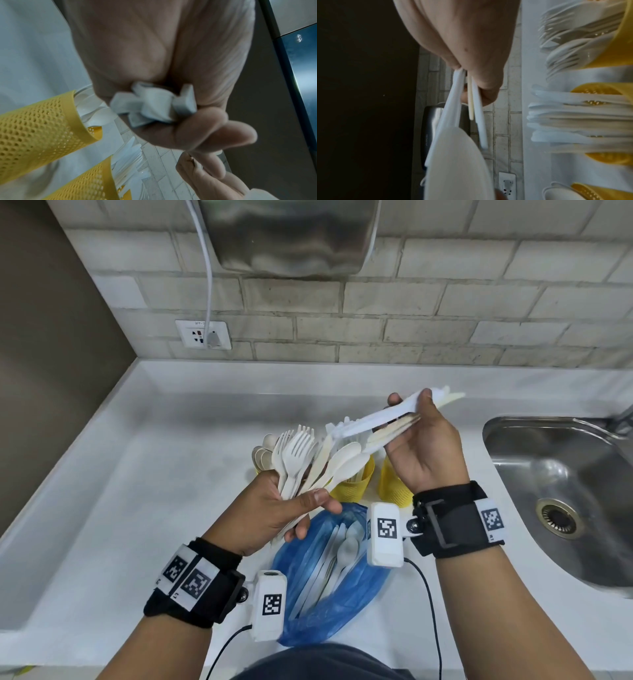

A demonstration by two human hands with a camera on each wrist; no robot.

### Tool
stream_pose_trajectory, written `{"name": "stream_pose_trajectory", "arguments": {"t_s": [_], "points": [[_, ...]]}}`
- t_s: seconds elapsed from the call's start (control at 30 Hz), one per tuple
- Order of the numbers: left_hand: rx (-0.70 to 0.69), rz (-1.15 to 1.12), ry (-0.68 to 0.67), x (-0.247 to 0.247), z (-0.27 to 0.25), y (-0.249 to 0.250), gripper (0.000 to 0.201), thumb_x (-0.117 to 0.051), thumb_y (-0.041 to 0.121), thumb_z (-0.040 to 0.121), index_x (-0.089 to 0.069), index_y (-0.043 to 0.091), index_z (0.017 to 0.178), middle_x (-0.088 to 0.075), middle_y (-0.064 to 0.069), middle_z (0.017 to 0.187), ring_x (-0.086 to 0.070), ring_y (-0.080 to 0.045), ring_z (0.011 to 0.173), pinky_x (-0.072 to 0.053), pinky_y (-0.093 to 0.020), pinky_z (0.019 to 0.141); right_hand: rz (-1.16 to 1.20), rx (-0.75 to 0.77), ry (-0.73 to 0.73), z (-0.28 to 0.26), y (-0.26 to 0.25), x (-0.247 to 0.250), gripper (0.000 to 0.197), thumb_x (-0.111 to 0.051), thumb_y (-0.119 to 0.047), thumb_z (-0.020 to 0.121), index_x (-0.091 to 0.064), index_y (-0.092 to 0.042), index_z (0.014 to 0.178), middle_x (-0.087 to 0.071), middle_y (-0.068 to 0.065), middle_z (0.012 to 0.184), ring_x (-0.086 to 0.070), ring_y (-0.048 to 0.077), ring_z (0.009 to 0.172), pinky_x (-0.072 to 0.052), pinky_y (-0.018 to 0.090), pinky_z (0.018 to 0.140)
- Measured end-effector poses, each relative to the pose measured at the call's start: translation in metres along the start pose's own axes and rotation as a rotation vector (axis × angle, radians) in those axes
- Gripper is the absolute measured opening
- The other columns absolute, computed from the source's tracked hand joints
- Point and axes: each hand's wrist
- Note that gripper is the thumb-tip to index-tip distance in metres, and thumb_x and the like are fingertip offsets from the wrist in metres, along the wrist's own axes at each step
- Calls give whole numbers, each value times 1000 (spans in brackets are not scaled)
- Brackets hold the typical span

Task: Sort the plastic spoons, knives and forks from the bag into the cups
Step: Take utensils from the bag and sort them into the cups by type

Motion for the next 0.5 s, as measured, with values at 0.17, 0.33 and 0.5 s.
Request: {"name": "stream_pose_trajectory", "arguments": {"t_s": [0.17,0.33,0.5], "points": [[-2,0,2,0,1,-1,21,-59,21,102,-66,12,119,-79,-9,104,-52,-15,49,-42,-28,49,107,-9,100,6,-1,7,40,-39,-42,110,-56,-11,93,-67,5,82,-71,26,81,-56,55,88],[-23,-10,17,-1,2,-2,25,-59,24,101,-65,12,121,-79,-8,101,-51,-15,49,-43,-26,47,130,117,170,9,0,5,33,-41,-42,110,-45,-22,85,-41,-1,66,-37,12,43,-46,23,46],[-42,-42,60,1,5,-7,25,-58,30,100,-72,9,101,-65,2,71,-44,-13,51,-39,-22,49,-48,217,93,-3,-2,-13,42,-55,-46,104,-43,-26,69,-23,-6,58,-19,9,42,-20,20,35]]}}
Point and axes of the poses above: each hand's wrist, its own z-axis towards the middle knuckle, its own x-axis out of the back of the hand, y = z × x
